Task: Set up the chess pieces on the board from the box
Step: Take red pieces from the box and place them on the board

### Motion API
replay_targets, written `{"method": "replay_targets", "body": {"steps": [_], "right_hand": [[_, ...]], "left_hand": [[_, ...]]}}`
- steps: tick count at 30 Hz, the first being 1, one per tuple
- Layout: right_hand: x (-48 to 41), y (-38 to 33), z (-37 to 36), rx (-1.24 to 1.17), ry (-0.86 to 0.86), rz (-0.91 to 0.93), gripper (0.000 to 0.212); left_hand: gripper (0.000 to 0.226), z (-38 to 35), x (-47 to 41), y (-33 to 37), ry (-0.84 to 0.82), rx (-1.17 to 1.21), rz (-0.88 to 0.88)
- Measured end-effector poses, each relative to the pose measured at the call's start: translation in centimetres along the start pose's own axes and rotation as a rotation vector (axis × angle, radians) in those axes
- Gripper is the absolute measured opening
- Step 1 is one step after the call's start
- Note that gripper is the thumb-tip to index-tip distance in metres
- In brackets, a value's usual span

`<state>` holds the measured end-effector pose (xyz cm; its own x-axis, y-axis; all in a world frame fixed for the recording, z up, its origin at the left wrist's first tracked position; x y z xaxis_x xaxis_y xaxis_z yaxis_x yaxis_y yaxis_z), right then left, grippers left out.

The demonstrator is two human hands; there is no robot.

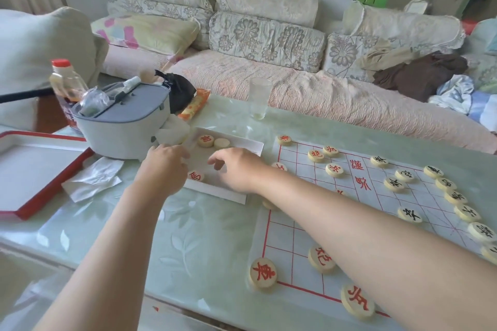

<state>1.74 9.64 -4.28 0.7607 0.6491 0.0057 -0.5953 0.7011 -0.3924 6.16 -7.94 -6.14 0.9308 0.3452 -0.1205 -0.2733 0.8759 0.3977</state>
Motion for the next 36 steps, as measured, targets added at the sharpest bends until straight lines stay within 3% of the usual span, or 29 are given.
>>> {"method": "replay_targets", "body": {"steps": [5, 9, 13, 18, 23, 26, 31, 36], "right_hand": [[-2.8, -0.9, -1.6, 0.102, -0.113, 0.041, 0.055], [-4.0, -1.2, -1.9, 0.064, -0.106, 0.094, 0.065], [-4.4, -0.8, -2.0, 0.026, -0.082, 0.117, 0.062], [-3.7, 1.1, -1.8, 0.141, -0.081, 0.087, 0.056], [-1.9, 3.4, -0.1, 0.076, 0.064, 0.068, 0.05], [-1.0, 5.3, 2.0, 0.055, 0.15, 0.019, 0.047], [0.5, 10.1, 4.8, 0.081, 0.302, -0.118, 0.019], [1.6, 14.2, 6.3, 0.069, 0.334, -0.278, 0.024]], "left_hand": [[0.032, -0.4, -0.7, -1.1, -0.037, 0.008, 0.027], [0.032, -0.9, -0.8, -1.7, -0.089, 0.025, 0.027], [0.036, -1.3, -0.8, -1.2, -0.11, 0.02, 0.036], [0.042, -1.7, -1.1, 0.1, -0.128, -0.075, 0.014], [0.036, -2.4, -1.1, 1.9, -0.17, 0.069, -0.013], [0.036, -3.0, -1.4, 2.3, -0.148, 0.003, 0.03], [0.038, -3.6, -1.1, 3.3, -0.159, -0.097, 0.098], [0.038, -3.9, -1.5, 4.5, -0.147, -0.135, 0.102]]}}
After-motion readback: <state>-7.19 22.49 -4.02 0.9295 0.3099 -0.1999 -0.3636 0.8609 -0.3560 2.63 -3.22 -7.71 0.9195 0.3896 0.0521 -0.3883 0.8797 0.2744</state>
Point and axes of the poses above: each hand's wrist, its own x-axis away from the middle knuckle, its own z-axis out of the back of the hand, y = z × x, the point moved 1 cm from there along -x, towards the middle knuckle, and after that the axes turned 5 degrees about z, right-handed, at the moved point
